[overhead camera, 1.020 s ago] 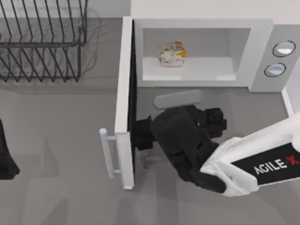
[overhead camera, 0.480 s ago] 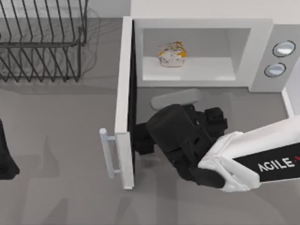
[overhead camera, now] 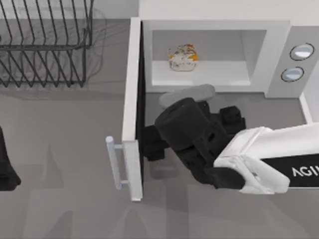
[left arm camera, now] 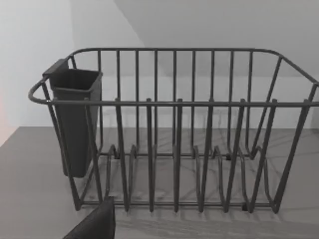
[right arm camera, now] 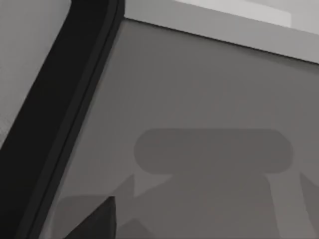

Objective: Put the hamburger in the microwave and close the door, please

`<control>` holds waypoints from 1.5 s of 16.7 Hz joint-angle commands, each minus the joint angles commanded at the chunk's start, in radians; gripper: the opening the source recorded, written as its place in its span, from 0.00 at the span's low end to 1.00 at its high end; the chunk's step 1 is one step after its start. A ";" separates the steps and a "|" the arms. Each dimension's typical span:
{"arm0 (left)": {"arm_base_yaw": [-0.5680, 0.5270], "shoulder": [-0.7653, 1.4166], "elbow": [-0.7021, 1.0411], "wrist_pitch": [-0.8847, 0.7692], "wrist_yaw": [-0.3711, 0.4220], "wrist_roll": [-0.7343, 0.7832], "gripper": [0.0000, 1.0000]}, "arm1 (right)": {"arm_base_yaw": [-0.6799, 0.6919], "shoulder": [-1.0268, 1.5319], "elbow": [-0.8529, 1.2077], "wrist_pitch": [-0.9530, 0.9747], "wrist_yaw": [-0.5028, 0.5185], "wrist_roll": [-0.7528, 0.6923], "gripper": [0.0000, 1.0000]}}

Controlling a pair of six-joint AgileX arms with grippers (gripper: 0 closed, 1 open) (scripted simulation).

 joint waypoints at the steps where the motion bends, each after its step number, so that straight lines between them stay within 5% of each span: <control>1: 0.000 0.000 0.000 0.000 0.000 0.000 1.00 | -0.003 -0.019 0.008 -0.013 0.005 -0.002 1.00; 14: 0.000 0.000 0.000 0.000 0.000 0.000 1.00 | -0.013 -0.107 0.035 -0.042 0.027 -0.030 1.00; 18: 0.000 0.000 0.000 0.000 0.000 0.000 1.00 | -0.047 -0.244 -0.068 -0.052 -0.084 -0.099 1.00; 25: 0.000 0.000 0.000 0.000 0.000 0.000 1.00 | -0.328 -0.757 -0.355 -0.070 -0.255 -0.190 1.00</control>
